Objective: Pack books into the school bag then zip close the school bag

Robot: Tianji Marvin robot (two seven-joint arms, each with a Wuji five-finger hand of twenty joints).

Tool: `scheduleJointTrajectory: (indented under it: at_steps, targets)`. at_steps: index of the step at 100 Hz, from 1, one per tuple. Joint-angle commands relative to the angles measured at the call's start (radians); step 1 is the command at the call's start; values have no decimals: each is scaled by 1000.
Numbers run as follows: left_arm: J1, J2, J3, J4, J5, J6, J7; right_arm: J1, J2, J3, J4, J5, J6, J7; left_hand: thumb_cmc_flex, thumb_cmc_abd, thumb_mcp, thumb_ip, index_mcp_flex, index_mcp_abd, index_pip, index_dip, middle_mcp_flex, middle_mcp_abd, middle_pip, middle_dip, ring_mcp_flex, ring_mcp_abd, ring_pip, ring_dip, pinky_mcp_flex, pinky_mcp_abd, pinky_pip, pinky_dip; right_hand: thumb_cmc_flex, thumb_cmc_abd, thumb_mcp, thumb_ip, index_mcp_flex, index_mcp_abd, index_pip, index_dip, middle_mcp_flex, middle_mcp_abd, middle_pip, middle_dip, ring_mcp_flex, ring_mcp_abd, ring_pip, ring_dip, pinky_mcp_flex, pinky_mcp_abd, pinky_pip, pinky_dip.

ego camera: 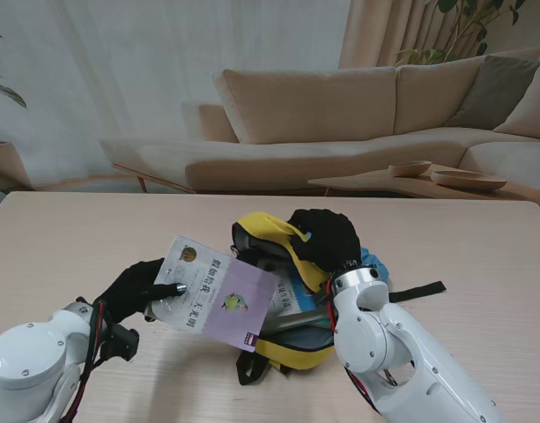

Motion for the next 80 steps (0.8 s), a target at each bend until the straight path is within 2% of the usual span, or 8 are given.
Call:
scheduleJointTrajectory:
  at_steps: [1, 14, 50, 80]
  targets:
    - [-19, -22, 9, 10, -29, 8, 7, -15, -7, 0, -24, -4, -19, 13, 163, 172, 180, 69, 171, -167, 509, 187, 55, -85, 199, 72, 47, -10, 90, 7, 31, -38, 85, -15, 77, 88, 8, 26, 46, -125, 105, 92, -16, 21, 14, 19, 6, 4, 13, 15, -5, 7, 34, 14]
    - [-65, -37, 30, 43, -95, 50, 39, -31, -3, 3, -33, -3, -34, 21, 163, 175, 180, 66, 166, -165, 512, 185, 50, -86, 201, 71, 45, -10, 90, 6, 29, -39, 84, -17, 77, 91, 5, 27, 47, -125, 103, 96, -20, 19, 13, 19, 4, 3, 12, 14, -6, 8, 34, 14]
    - [-201, -61, 122, 131, -142, 214, 84, -47, 0, 3, -46, -3, -53, 29, 163, 177, 181, 64, 157, -165, 521, 179, 41, -86, 207, 66, 39, -12, 91, 4, 23, -45, 81, -21, 79, 94, -1, 30, 46, -128, 98, 107, -24, 20, 12, 20, 1, 2, 11, 14, -8, 7, 34, 15]
    - [-287, -98, 184, 202, -245, 280, 150, -59, 2, 0, -52, 2, -64, 36, 163, 181, 181, 60, 148, -164, 524, 175, 32, -88, 207, 63, 32, -10, 87, 3, 13, -44, 75, -23, 79, 98, -3, 31, 46, -128, 97, 112, -26, 19, 11, 20, -1, 1, 10, 14, -8, 6, 34, 15]
